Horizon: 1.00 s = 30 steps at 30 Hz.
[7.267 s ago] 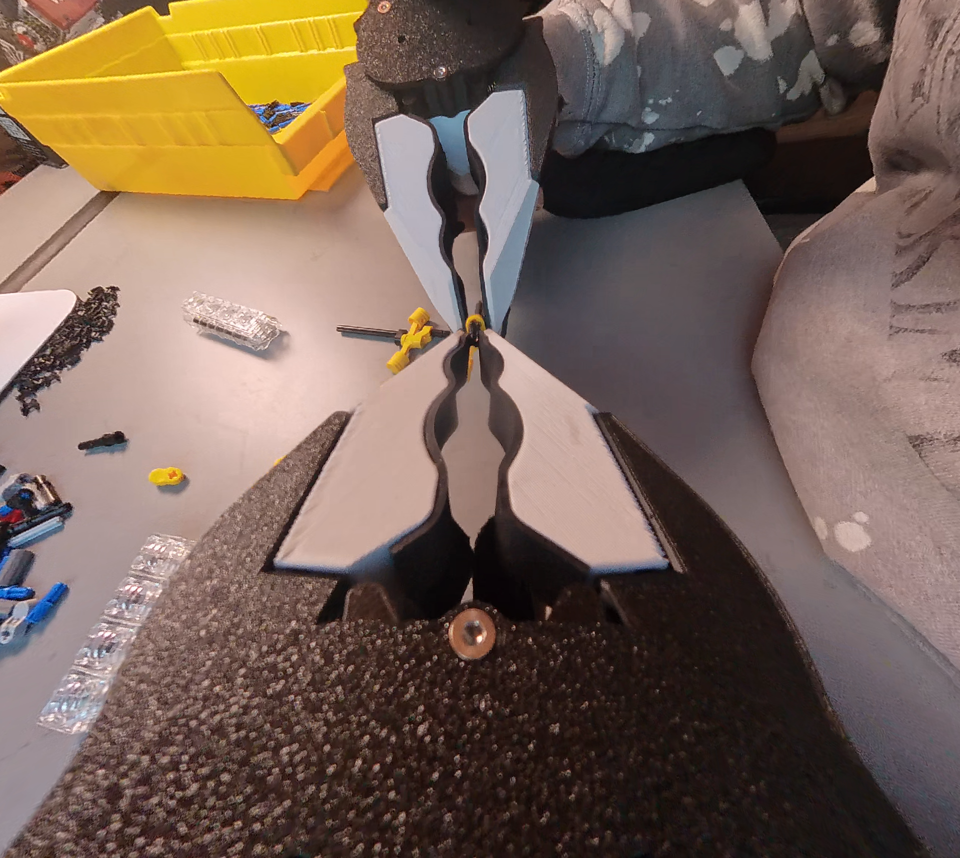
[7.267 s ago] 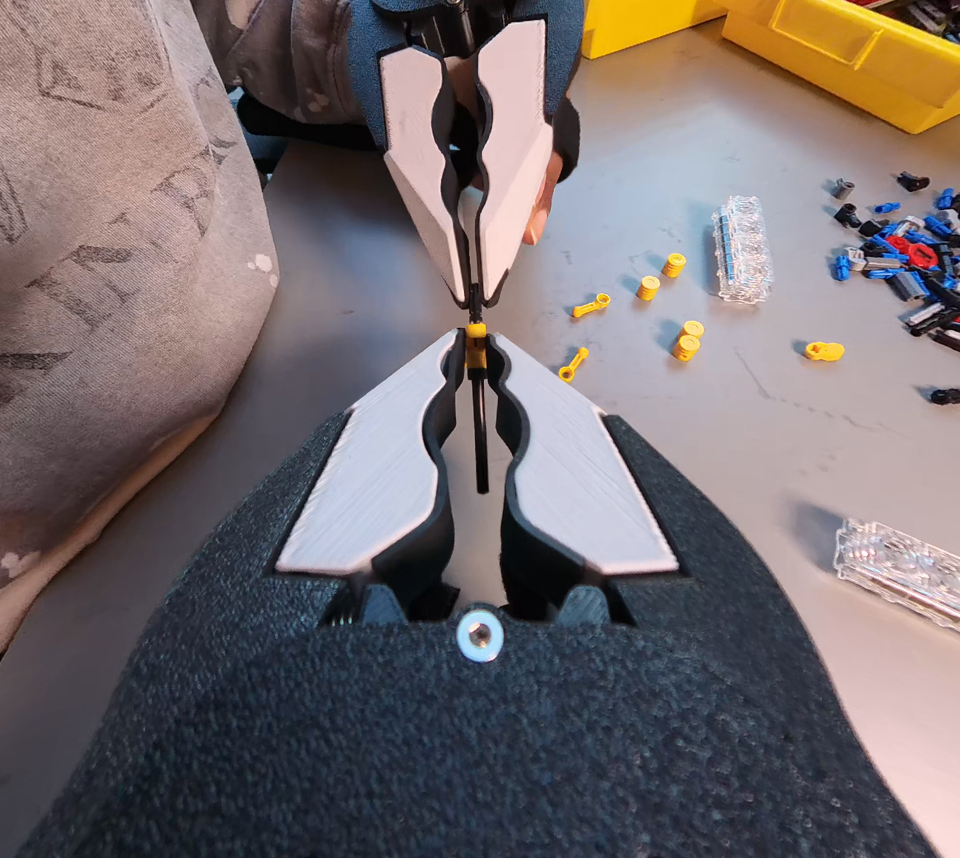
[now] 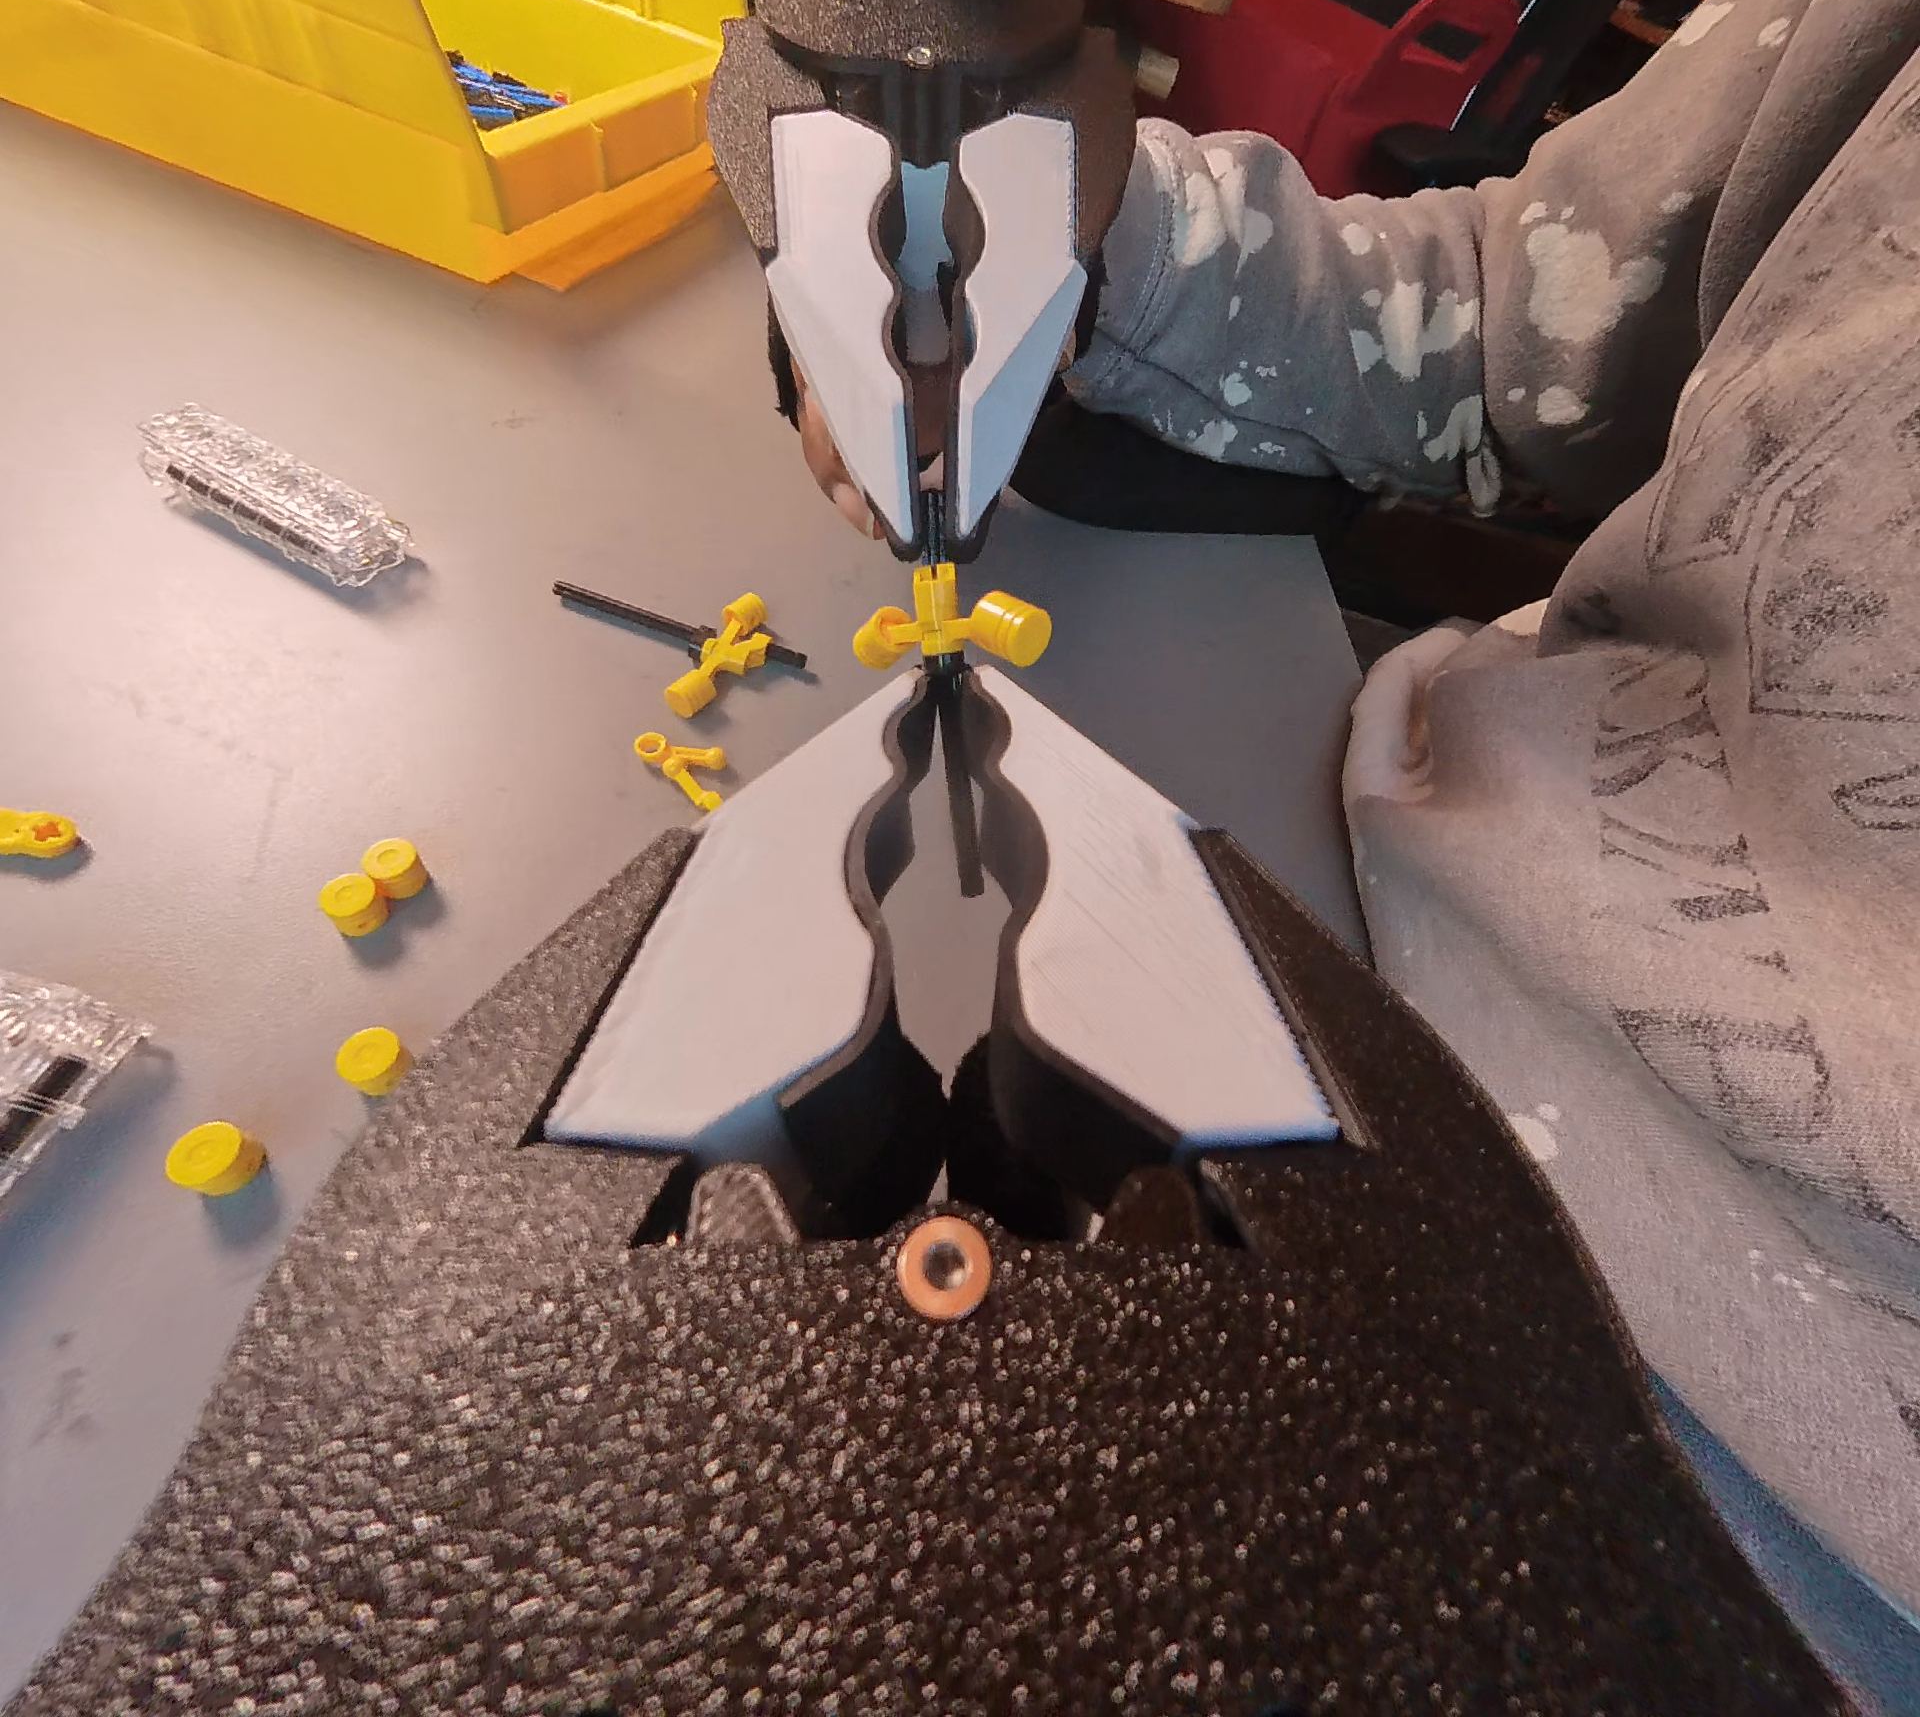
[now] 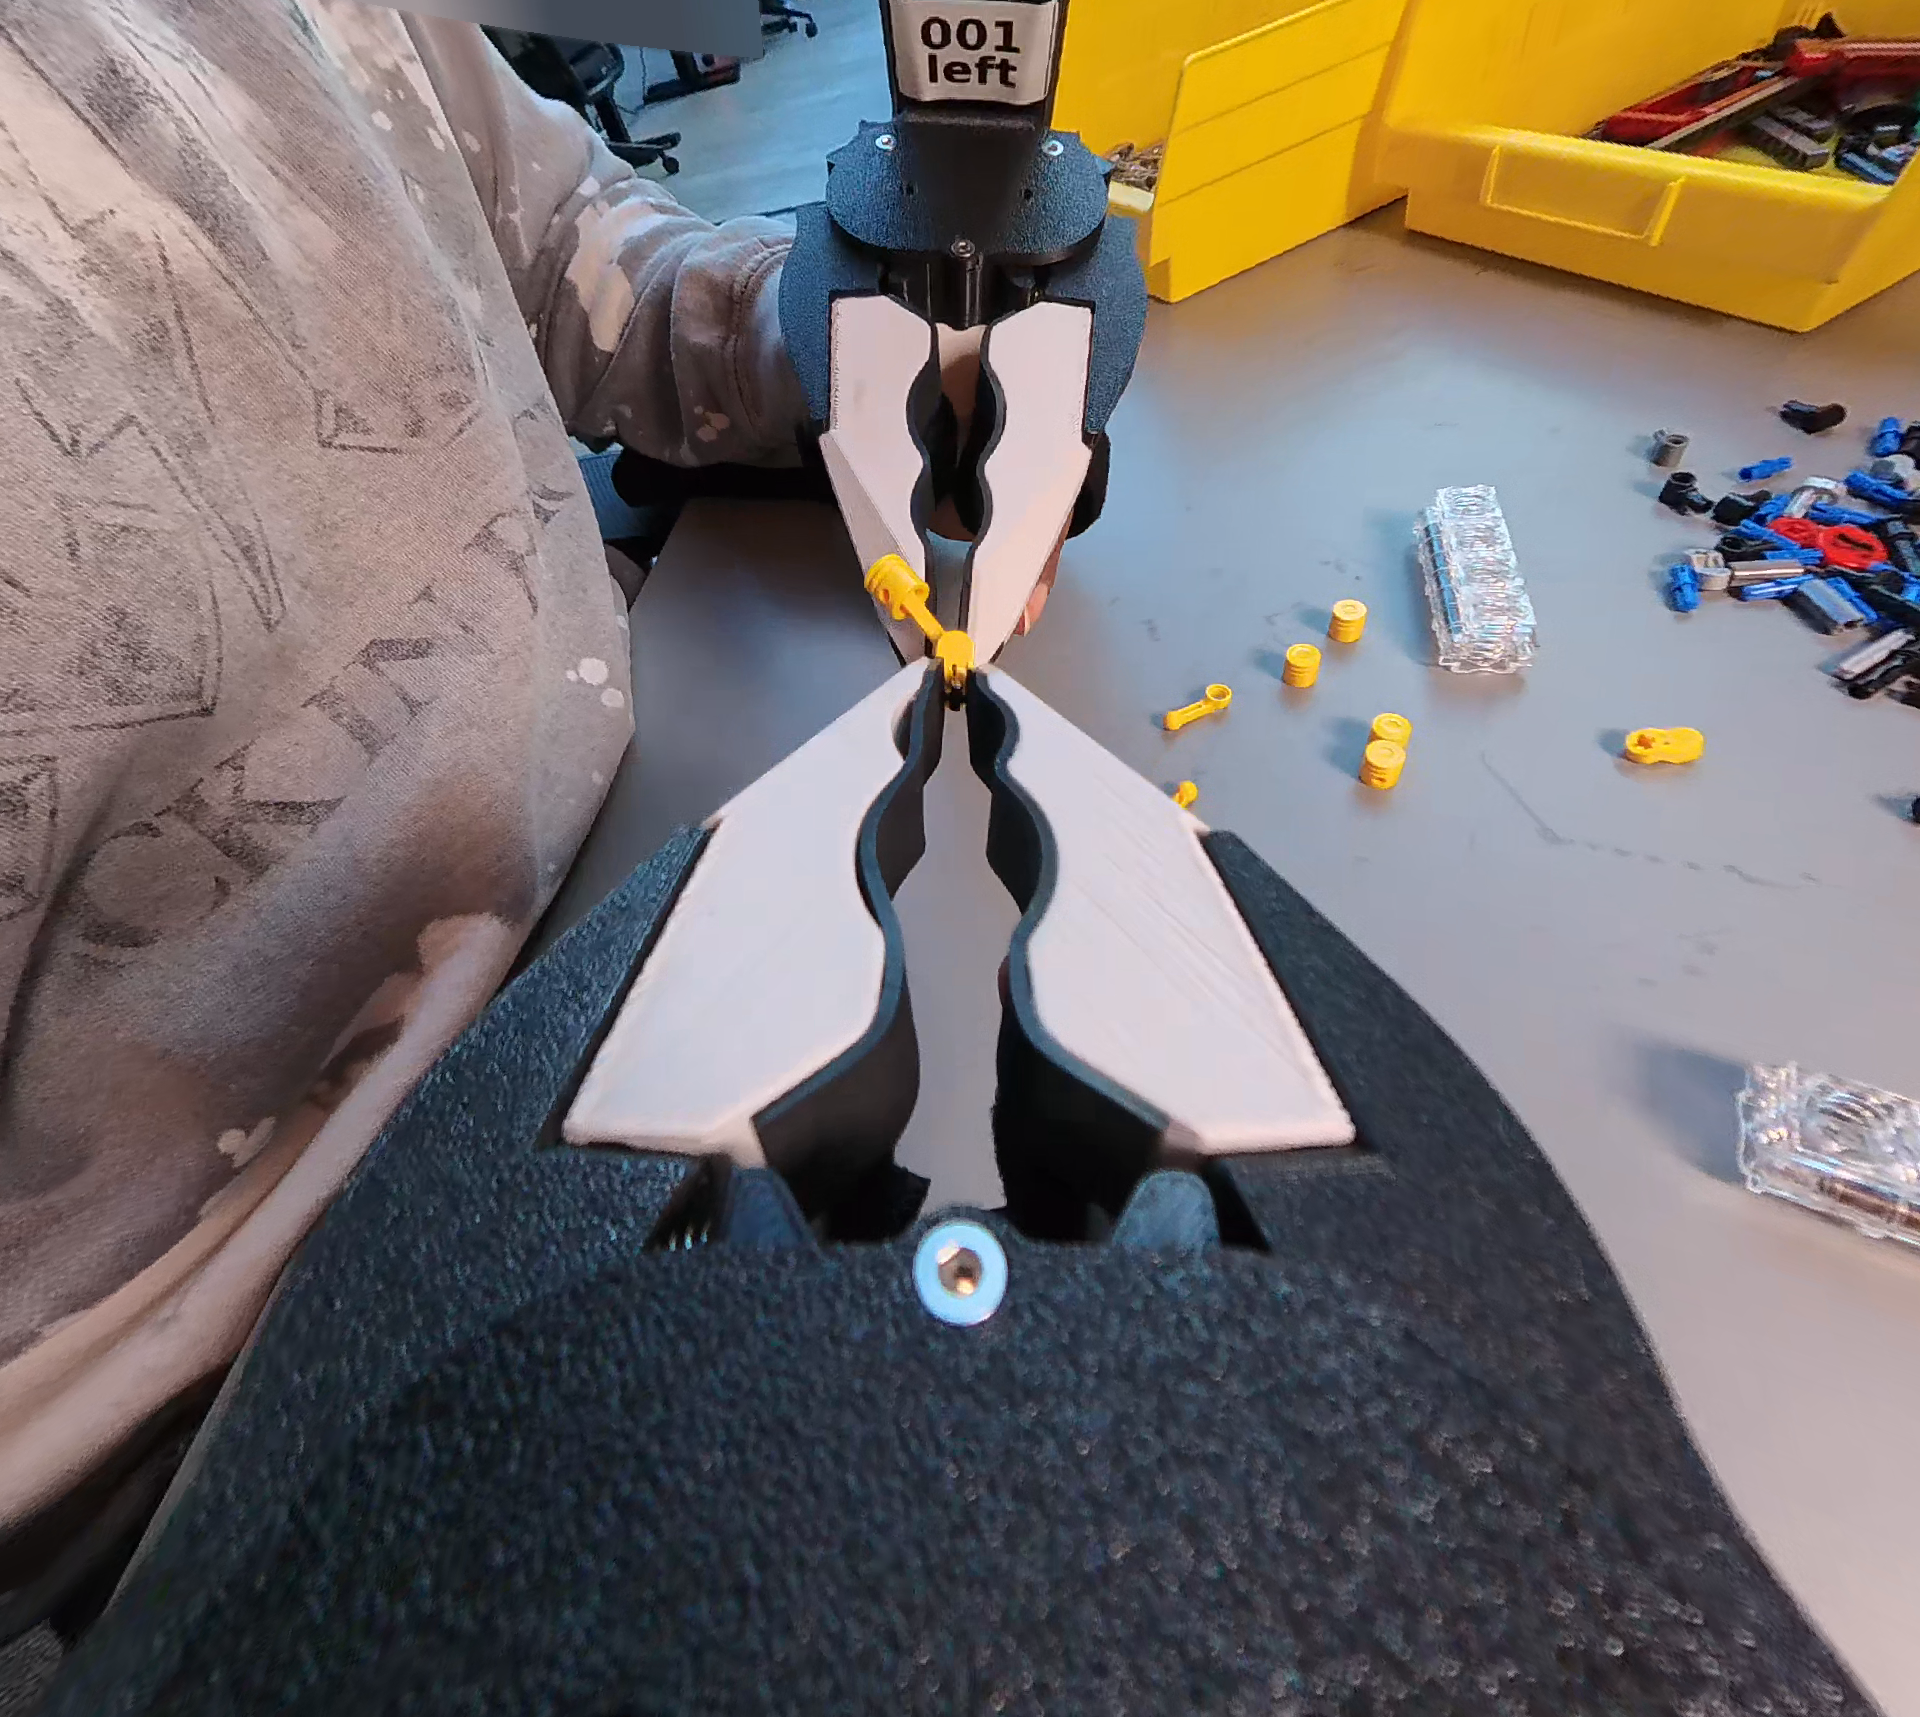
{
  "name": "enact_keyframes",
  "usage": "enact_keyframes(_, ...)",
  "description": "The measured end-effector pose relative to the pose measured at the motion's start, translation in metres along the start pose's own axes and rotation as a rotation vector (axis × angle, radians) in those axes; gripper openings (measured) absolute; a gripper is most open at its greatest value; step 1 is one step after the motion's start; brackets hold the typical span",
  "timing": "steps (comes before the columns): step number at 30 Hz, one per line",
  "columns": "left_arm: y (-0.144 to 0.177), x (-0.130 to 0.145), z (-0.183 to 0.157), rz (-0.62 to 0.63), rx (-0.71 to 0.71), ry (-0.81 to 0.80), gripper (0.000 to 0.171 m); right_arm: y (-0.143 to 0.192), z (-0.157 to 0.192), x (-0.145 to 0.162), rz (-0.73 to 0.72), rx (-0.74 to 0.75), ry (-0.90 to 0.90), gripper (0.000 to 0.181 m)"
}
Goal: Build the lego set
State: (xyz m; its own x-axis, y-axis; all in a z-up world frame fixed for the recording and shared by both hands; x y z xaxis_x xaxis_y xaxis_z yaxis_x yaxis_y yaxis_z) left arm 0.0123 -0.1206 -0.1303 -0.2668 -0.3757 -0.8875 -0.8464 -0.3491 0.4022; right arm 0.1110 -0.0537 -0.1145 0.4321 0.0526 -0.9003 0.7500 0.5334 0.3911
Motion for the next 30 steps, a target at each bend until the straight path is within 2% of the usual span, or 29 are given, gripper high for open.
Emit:
enact_keyframes(4,-0.0021,0.0028,-0.0012,0.018,-0.009,-0.017,0.003,-0.0014,0.0012,0.0036,0.026,-0.013,0.000,0.003)
enact_keyframes(13,-0.0009,0.0014,-0.0035,-0.001,-0.014,-0.035,0.002,-0.0012,0.0029,0.0023,-0.026,-0.048,-0.019,0.003)
enact_keyframes(30,-0.0008,0.0044,-0.0001,0.014,-0.020,-0.007,0.001,-0.0057,0.0010,0.0054,-0.005,-0.016,-0.005,0.003)
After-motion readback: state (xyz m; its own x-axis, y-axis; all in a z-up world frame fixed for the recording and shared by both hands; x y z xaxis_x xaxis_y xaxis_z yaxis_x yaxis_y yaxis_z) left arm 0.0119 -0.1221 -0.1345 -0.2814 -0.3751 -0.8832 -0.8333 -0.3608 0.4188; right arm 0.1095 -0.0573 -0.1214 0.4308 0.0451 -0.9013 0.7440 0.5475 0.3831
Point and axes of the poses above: each gripper's, where its closed fingertips meet, y back along the fingers, x out of its underside, z = x × y across the jaws, the point moved 6 cm from there along y, back along the fingers, and after that the axes turned 6 degrees about z, right-handed, at the moved point
